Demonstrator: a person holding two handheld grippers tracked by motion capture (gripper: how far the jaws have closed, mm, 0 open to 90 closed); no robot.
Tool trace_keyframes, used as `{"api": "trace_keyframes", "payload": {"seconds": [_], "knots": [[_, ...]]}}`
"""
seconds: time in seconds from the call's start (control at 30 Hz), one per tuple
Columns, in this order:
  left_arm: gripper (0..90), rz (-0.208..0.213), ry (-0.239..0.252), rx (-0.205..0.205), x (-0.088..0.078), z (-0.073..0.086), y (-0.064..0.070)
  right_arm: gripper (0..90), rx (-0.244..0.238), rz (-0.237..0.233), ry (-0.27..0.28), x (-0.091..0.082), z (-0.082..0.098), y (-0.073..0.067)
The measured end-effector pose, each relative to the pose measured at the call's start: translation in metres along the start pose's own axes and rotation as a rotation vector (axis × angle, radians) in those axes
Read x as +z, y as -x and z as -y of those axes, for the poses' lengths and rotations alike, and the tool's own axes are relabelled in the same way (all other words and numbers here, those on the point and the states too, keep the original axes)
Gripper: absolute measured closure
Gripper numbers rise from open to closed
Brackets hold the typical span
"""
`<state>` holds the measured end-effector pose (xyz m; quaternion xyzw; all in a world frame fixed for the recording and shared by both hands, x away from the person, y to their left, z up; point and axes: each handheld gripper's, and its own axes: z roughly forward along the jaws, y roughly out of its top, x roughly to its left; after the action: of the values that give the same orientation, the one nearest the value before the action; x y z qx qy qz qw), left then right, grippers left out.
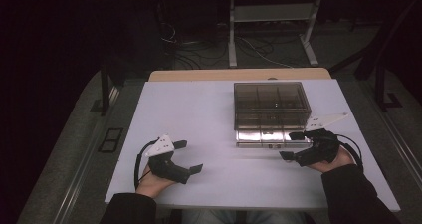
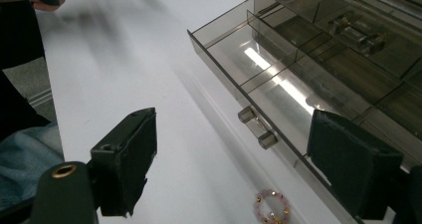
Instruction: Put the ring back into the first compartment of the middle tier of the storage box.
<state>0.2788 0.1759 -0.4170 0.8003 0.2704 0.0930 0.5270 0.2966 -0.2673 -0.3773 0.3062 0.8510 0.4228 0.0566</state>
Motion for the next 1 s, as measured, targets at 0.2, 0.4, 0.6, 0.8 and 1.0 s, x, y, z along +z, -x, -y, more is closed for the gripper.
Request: {"api": "trace_keyframes", "payload": {"seconds": [0.2, 0.4, 0.6, 0.8, 1.0], "knots": [[0.0, -0.006, 0.0, -0.001, -0.001, 0.0, -0.001, 19.0, 0.012, 0.008, 0.002, -0.002, 0.006, -0.003], [0.0, -0.009, 0.0, 0.001, -0.002, 0.0, -0.001, 19.0, 0.016, 0.016, 0.005, -0.004, 0.012, -0.005], [0.0, -0.01, -0.003, 0.003, -0.002, 0.0, 0.0, 19.0, 0.01, 0.02, -0.003, -0.002, 0.017, -0.007], [0.0, -0.011, -0.004, 0.006, -0.001, 0.0, 0.0, 19.0, 0.007, 0.02, -0.016, 0.0, 0.021, -0.009], [0.0, -0.011, -0.006, 0.007, -0.001, 0.0, 0.0, 19.0, -0.007, 0.012, -0.034, 0.003, 0.024, -0.012]]}}
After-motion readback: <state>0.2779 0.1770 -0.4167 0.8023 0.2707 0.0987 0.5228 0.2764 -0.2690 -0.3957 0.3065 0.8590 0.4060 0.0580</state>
